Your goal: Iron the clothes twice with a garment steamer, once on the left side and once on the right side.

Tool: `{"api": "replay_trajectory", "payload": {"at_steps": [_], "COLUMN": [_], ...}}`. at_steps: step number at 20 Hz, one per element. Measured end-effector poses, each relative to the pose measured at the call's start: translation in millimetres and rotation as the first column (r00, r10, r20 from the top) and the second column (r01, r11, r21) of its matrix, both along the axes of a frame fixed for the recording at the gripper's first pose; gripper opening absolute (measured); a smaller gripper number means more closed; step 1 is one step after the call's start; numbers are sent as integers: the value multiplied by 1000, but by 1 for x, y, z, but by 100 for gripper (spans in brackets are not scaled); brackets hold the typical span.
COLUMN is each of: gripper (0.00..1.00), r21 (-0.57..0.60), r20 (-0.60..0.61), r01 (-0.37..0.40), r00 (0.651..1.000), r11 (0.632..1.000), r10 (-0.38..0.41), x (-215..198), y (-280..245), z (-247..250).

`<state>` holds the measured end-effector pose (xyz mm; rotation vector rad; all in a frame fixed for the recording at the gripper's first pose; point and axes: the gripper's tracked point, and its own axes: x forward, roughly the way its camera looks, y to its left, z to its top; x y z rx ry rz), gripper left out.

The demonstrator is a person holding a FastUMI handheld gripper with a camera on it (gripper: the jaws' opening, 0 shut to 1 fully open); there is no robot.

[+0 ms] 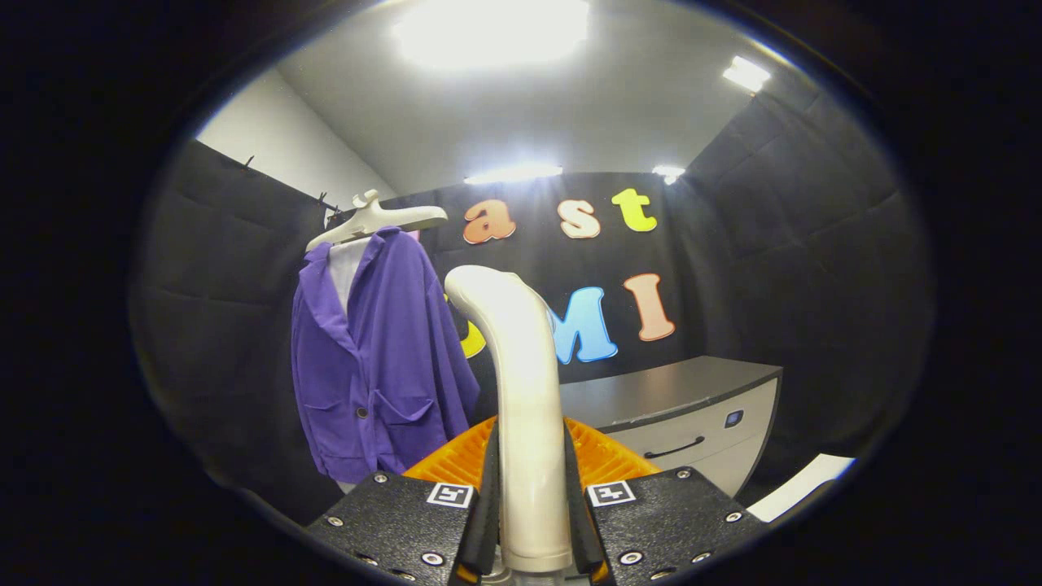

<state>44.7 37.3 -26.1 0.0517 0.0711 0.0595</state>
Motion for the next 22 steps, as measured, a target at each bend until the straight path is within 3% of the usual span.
{"api": "replay_trajectory", "payload": {"at_steps": [8, 22], "gripper": [36, 36], "r21": [20, 28], "r20": [-18, -13], "r01": [74, 68], "r00": [997, 998], "r11": [997, 997], "r10": [-73, -67], "x": [4, 21], "y": [-36, -29], "z": [0, 2]}}
